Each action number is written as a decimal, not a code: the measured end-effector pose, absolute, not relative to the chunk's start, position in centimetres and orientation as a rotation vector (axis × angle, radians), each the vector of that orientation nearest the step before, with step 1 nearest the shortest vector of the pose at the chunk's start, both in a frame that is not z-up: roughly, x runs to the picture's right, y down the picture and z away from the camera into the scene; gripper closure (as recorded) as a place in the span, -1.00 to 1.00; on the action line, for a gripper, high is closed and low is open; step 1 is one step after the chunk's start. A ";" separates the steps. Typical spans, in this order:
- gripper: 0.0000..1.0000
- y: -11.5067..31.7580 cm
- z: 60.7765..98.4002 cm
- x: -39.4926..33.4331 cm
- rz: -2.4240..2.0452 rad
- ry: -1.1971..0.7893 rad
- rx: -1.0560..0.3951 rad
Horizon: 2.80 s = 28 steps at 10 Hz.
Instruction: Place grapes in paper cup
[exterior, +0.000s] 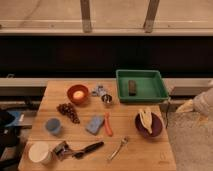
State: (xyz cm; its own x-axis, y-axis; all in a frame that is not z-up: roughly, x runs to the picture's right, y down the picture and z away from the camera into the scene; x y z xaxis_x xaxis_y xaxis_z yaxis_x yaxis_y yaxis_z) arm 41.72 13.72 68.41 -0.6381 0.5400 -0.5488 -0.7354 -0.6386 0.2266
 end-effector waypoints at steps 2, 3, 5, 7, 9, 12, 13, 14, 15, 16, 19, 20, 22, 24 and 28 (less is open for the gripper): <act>-0.30 13.7 68.4 41.7 2.259 0.568 -0.570; -0.30 13.7 68.4 41.7 2.259 0.568 -0.570; -0.30 13.7 68.4 41.7 2.259 0.568 -0.570; -0.30 13.7 68.4 41.7 2.259 0.568 -0.569; -0.30 13.7 68.4 41.7 2.259 0.568 -0.569; -0.30 13.7 68.4 41.7 2.259 0.568 -0.570; -0.30 13.7 68.4 41.7 2.259 0.568 -0.569; -0.30 13.7 68.4 41.7 2.259 0.568 -0.569; -0.30 13.6 68.3 41.7 2.259 0.563 -0.565; -0.30 12.2 69.1 41.3 2.236 0.544 -0.557; -0.30 9.2 71.7 37.2 2.135 0.535 -0.567; -0.30 8.0 72.7 34.3 2.077 0.534 -0.581; -0.30 6.4 74.1 30.5 1.992 0.521 -0.591; -0.30 5.1 75.4 25.5 1.877 0.501 -0.622; -0.30 4.4 75.8 20.8 1.767 0.467 -0.659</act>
